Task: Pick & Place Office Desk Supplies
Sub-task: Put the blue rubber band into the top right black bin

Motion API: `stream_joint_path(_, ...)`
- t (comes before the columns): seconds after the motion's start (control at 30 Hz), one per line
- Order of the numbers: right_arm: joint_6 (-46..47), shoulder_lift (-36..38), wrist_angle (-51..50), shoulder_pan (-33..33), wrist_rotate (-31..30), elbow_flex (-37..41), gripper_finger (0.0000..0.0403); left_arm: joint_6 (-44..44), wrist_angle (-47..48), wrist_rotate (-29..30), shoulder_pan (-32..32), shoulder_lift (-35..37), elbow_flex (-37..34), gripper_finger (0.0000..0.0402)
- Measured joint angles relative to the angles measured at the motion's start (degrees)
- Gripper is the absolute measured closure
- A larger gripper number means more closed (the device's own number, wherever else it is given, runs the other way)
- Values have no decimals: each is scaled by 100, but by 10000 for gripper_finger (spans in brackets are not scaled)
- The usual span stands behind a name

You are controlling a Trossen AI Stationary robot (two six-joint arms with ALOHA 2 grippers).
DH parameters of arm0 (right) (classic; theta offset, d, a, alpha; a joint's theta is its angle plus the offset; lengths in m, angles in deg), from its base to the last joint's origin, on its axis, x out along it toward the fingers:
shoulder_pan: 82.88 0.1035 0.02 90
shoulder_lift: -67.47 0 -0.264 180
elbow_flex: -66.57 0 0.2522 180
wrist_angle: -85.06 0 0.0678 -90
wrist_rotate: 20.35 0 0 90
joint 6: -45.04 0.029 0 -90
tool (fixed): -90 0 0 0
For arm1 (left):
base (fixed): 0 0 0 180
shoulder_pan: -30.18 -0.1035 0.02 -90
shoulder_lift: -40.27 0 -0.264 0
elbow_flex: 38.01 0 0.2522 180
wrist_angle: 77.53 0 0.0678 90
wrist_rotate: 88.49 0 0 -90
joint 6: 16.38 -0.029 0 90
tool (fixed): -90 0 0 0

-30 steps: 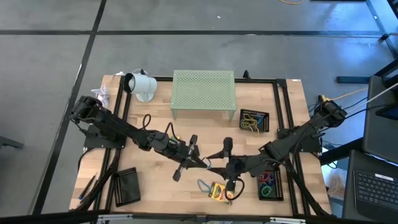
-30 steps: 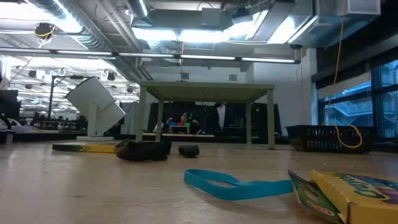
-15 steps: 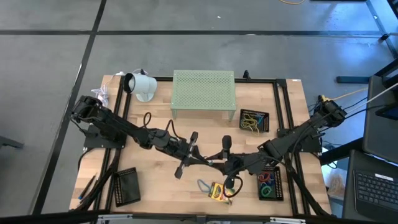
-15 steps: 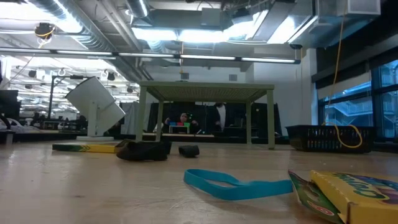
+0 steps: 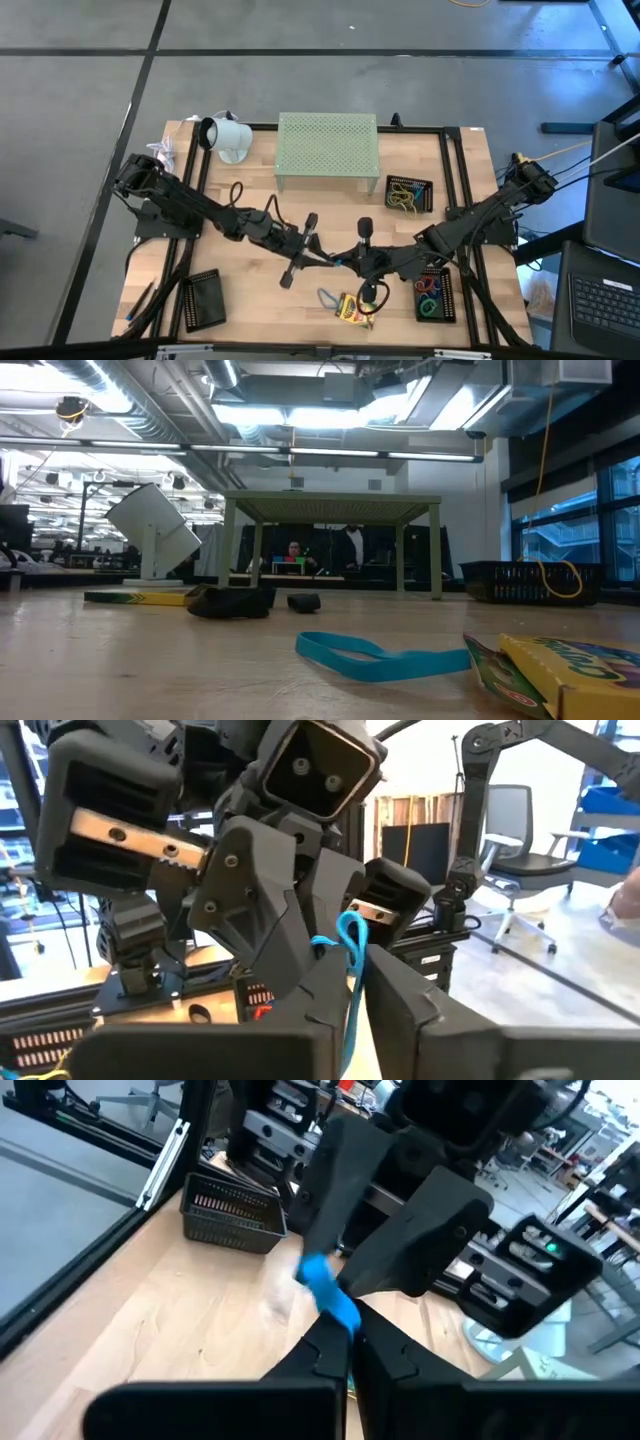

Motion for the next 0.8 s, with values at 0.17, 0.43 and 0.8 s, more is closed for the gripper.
stream_joint_path(0.17, 230, 44, -260, 2, -266, 0, 397, -135, 30, 178, 13, -1, 0, 306)
stream_joint_path(0.43, 1794, 808, -2364, -212, -453, 0, 397, -299, 371, 1245, 6, -2, 0, 243)
stream_joint_path(0.8, 4653, 1787, -5573, -1011, -477, -4, 397, -233, 964, 2211, 2, -2, 0, 241)
